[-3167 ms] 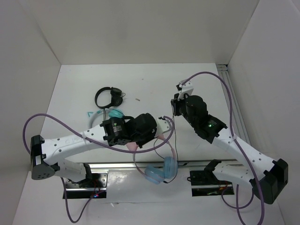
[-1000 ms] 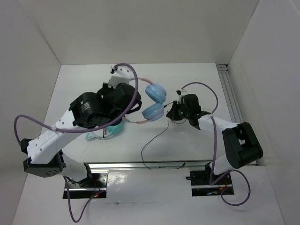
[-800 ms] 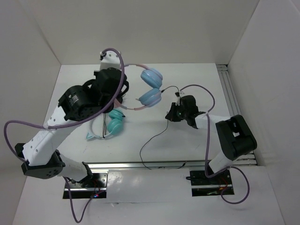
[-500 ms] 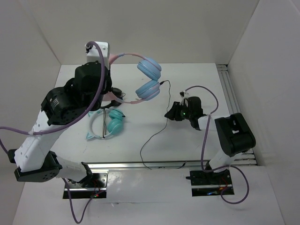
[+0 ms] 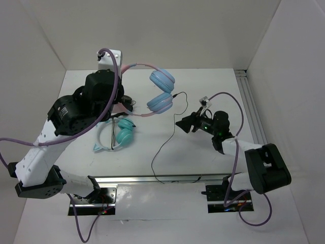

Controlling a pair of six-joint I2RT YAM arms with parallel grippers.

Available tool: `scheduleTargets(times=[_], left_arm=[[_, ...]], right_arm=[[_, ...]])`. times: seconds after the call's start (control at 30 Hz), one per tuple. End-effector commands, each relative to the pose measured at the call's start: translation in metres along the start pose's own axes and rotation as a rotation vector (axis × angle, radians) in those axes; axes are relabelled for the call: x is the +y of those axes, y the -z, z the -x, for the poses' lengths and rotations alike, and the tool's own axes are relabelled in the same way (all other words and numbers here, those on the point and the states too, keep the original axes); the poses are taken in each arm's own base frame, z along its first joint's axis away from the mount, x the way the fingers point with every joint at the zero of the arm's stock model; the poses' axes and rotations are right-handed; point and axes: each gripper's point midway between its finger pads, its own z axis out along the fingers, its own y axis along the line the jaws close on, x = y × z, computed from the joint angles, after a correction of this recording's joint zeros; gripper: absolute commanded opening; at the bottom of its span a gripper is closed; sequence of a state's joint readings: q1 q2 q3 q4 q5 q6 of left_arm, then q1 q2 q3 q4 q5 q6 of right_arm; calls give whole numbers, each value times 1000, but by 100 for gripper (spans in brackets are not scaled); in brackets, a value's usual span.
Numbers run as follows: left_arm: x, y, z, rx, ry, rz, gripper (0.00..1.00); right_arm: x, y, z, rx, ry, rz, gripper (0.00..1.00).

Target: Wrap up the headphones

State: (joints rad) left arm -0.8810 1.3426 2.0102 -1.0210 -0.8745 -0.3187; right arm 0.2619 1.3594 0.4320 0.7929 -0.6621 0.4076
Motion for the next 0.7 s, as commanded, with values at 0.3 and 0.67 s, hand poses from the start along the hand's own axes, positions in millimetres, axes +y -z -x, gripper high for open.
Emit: scheduleTargets(times=[0.3,0.67], left_arm=[[-3,6,18,-54,154,-43,0],[-1,2,13,-36,144,-38,0]], right_arm=[[1,-1,60,-214,160,-54,67],[7,-5,79,-279,192,-35,15]])
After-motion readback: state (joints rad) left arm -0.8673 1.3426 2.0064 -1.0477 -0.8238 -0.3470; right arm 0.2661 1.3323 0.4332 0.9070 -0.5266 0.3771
